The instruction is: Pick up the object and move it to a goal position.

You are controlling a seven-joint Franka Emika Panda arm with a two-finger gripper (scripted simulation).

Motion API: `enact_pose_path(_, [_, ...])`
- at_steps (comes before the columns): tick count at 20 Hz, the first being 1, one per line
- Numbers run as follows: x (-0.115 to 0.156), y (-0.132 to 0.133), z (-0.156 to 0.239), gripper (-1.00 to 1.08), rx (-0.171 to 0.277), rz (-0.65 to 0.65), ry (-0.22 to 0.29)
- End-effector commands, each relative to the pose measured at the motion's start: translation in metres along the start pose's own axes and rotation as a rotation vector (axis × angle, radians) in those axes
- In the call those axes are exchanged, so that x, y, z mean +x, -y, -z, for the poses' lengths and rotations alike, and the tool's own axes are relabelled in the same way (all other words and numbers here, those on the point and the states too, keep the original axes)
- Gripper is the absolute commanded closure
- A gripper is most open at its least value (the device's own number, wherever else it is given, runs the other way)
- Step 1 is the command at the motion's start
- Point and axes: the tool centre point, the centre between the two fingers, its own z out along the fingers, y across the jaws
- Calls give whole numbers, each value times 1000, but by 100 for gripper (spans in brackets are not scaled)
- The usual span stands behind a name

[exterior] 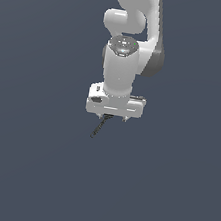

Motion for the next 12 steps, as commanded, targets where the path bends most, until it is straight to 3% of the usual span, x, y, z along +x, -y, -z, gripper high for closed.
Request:
enact_pose_path(1, [0,0,0,-92,0,0,0])
enact_pose_path(12, [-3,-17,7,-92,-5,-34,-4])
